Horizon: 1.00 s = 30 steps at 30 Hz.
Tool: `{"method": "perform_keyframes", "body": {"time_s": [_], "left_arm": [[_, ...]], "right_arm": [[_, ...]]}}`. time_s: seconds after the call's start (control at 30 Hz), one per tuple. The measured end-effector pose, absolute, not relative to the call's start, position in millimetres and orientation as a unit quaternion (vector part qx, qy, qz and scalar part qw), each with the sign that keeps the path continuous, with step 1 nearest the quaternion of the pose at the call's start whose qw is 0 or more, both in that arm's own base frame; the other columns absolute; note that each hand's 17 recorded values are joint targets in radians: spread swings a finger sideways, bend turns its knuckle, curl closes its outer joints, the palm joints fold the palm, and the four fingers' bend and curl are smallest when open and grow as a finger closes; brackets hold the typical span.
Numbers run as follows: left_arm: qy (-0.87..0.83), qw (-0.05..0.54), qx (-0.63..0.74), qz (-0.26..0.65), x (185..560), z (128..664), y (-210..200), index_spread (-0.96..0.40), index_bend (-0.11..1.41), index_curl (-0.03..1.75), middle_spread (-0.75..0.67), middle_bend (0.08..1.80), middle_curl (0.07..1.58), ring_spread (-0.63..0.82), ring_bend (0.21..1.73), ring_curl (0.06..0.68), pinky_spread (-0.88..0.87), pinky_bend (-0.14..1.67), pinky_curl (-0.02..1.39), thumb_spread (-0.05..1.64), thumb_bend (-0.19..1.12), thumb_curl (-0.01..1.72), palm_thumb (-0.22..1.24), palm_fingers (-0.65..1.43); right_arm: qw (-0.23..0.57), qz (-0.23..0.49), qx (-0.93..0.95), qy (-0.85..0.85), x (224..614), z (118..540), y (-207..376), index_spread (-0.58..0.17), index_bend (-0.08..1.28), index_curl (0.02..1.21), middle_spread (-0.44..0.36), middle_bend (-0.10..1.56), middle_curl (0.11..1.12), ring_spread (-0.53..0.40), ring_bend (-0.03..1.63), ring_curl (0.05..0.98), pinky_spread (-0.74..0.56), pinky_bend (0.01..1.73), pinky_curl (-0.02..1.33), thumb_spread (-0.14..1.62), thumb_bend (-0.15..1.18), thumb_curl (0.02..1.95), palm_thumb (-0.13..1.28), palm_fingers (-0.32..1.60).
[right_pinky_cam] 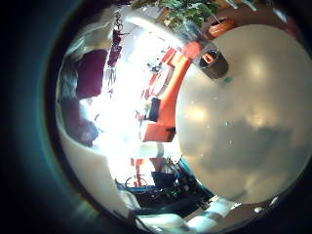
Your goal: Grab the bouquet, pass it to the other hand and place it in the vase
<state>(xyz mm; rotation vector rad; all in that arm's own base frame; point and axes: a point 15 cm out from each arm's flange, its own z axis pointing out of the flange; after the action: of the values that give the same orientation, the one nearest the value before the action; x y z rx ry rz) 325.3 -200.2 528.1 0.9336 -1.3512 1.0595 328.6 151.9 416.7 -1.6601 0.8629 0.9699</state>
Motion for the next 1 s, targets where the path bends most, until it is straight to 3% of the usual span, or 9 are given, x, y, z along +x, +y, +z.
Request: {"method": "perform_keyframes", "body": {"time_s": [0.13, 0.3, 0.53, 0.6, 0.8, 0.9, 1.0], "left_arm": [[-0.558, 0.577, 0.395, 0.447, 329.2, 533.0, -200.2, -0.17, 0.29, 0.46, -0.22, 0.78, 0.73, -0.3, 1.14, 0.382, -0.26, 0.83, 0.49, 1.0, 0.15, 0.47, 0.83, 1.25], [-0.547, 0.575, 0.385, 0.471, 332.1, 544.1, -196.4, -0.36, 0.57, 0.63, -0.35, 0.91, 0.85, -0.38, 1.34, 0.486, -0.42, 1.15, 0.64, 1.01, 0.19, 0.56, 0.96, 1.23], [-0.587, 0.531, 0.384, 0.476, 325.1, 550.5, -190.2, -0.51, 0.81, 0.83, -0.45, 1.09, 0.95, -0.4, 1.47, 0.56, -0.48, 1.29, 0.74, 1.03, 0.21, 0.66, 1.01, 1.1], [-0.594, 0.511, 0.386, 0.486, 325.0, 555.9, -187.0, -0.54, 0.84, 0.87, -0.46, 1.12, 0.97, -0.4, 1.49, 0.572, -0.49, 1.3, 0.76, 1.04, 0.21, 0.69, 1.02, 1.08], [-0.608, 0.451, 0.394, 0.522, 331.5, 579.4, -166.2, -0.6, 0.87, 0.97, -0.49, 1.17, 0.99, -0.39, 1.53, 0.598, -0.51, 1.31, 0.81, 1.06, 0.21, 0.76, 1.03, 1.04], [-0.616, 0.403, 0.401, 0.545, 339.9, 598.6, -149.7, -0.62, 0.86, 1.01, -0.49, 1.18, 1.0, -0.39, 1.53, 0.605, -0.52, 1.31, 0.84, 1.07, 0.21, 0.79, 1.02, 1.03], [-0.621, 0.364, 0.409, 0.561, 347.8, 613.7, -135.1, -0.63, 0.86, 1.04, -0.5, 1.19, 1.0, -0.39, 1.54, 0.61, -0.53, 1.31, 0.86, 1.07, 0.21, 0.82, 1.02, 1.02]], "right_arm": [[0.494, 0.399, -0.684, 0.358, 329.6, 416.3, 151.4, -0.217, 1.22, 0.88, -0.135, 1.4, 0.81, -0.185, 1.48, 0.705, -0.2, 1.15, 1.08, 0.86, -0.01, 1.3, 1.09, 1.13], [0.497, 0.384, -0.685, 0.369, 337.9, 413.0, 149.3, -0.219, 1.22, 0.88, -0.136, 1.4, 0.82, -0.191, 1.47, 0.708, -0.2, 1.16, 1.08, 0.86, -0.02, 1.28, 1.05, 1.12], [0.494, 0.378, -0.682, 0.385, 343.0, 405.3, 144.0, -0.233, 1.13, 0.87, -0.144, 1.32, 0.8, -0.195, 1.42, 0.683, -0.23, 1.13, 1.03, 0.9, -0.05, 1.14, 0.87, 1.06], [0.492, 0.387, -0.675, 0.39, 340.1, 398.7, 144.7, -0.254, 1.03, 0.84, -0.151, 1.26, 0.77, -0.2, 1.39, 0.663, -0.27, 1.11, 0.98, 0.93, -0.04, 1.08, 0.84, 0.99], [0.499, 0.398, -0.652, 0.41, 335.5, 385.8, 138.6, -0.336, 0.53, 0.73, -0.176, 1.01, 0.69, -0.222, 1.31, 0.605, -0.42, 1.14, 0.87, 0.98, -0.03, 0.9, 0.75, 0.49], [0.504, 0.393, -0.645, 0.419, 338.8, 385.5, 130.0, -0.359, 0.47, 0.68, -0.158, 0.87, 0.65, -0.222, 1.24, 0.576, -0.36, 1.04, 0.85, 1.0, -0.03, 0.83, 0.73, 0.23], [0.506, 0.391, -0.641, 0.425, 340.3, 385.4, 125.7, -0.37, 0.45, 0.63, -0.136, 0.78, 0.6, -0.207, 1.15, 0.522, -0.23, 0.94, 0.81, 1.01, -0.03, 0.78, 0.73, 0.14]]}}
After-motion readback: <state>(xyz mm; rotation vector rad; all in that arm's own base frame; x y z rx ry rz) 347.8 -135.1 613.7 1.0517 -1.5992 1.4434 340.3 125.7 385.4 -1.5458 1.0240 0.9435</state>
